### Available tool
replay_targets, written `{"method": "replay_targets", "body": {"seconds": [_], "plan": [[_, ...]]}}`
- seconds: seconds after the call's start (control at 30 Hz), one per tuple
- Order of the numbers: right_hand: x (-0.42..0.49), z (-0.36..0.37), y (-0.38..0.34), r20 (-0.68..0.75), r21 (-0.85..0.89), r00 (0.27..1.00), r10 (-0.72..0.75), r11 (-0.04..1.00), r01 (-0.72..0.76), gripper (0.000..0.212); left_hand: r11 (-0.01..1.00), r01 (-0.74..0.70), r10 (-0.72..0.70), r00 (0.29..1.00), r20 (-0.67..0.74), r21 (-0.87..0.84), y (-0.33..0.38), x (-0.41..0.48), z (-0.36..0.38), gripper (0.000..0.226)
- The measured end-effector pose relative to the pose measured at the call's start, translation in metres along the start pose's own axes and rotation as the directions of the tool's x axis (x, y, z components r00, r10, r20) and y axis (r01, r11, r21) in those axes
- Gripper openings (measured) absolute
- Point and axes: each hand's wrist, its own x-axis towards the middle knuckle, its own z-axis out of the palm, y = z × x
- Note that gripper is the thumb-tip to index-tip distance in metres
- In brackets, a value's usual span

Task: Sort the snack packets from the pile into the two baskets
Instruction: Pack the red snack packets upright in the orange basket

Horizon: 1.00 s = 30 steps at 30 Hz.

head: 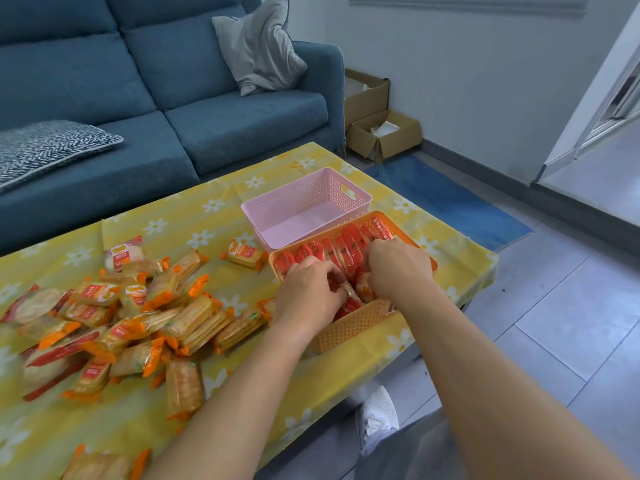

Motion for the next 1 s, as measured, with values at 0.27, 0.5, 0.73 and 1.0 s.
{"method": "replay_targets", "body": {"seconds": [0.27,0.5,0.73,1.0], "plan": [[-0.002,-0.013,0.011,-0.060,0.167,0.998,-0.029,0.985,0.039,0.019,1.000,-0.001,0.001,1.000,0.001,-0.012,-0.002,-0.001,0.000,0.009],[-0.003,-0.033,0.048,-0.069,0.718,0.997,-0.046,0.692,0.081,0.003,0.973,-0.082,0.038,0.978,-0.204,-0.214,0.003,-0.007,-0.003,0.027],[0.009,-0.017,0.041,-0.020,0.819,1.000,0.000,0.574,0.016,0.007,0.778,-0.161,0.078,0.984,-0.161,-0.607,0.010,-0.009,-0.010,0.052],[0.007,-0.015,0.027,0.059,0.677,0.993,-0.105,0.735,0.037,0.038,0.924,-0.244,0.245,0.969,-0.034,-0.296,0.016,-0.003,-0.012,0.048]]}}
